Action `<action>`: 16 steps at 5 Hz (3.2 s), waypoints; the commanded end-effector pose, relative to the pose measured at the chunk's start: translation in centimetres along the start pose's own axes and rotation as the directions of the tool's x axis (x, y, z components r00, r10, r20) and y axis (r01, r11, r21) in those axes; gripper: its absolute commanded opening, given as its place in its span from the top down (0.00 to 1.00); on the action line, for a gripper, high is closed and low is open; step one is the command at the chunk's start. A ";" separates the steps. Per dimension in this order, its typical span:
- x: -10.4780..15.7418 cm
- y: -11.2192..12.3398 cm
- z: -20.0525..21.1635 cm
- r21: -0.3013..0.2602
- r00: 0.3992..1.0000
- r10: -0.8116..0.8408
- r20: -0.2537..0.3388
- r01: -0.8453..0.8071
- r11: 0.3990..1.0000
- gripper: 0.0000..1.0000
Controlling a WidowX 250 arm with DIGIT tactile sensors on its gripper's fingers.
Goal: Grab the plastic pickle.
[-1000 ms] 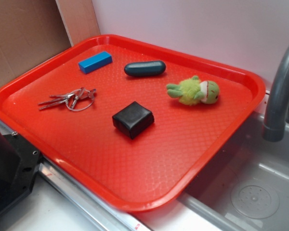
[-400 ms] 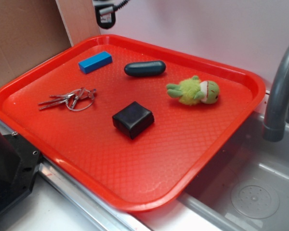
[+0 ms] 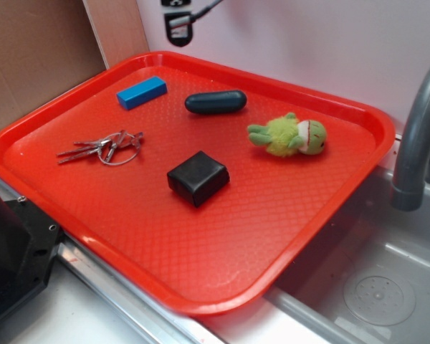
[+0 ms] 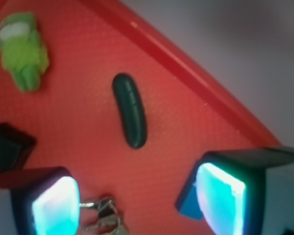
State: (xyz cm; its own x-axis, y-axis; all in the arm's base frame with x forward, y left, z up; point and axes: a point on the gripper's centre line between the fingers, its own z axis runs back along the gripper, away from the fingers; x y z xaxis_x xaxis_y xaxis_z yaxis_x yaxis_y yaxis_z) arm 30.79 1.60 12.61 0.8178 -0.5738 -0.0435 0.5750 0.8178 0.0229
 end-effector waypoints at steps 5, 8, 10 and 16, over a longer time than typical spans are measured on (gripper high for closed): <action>0.2 -1.1 -7.1 -0.022 0.992 0.045 -0.118 -0.048 0.999 0.00; 0.6 -1.9 -10.2 -0.026 0.979 0.019 -0.201 -0.024 0.999 0.00; -0.3 -2.2 -11.7 -0.021 0.969 0.019 -0.246 -0.025 0.999 1.00; -10.2 -8.0 9.5 0.008 0.781 0.621 0.070 -0.622 0.783 1.00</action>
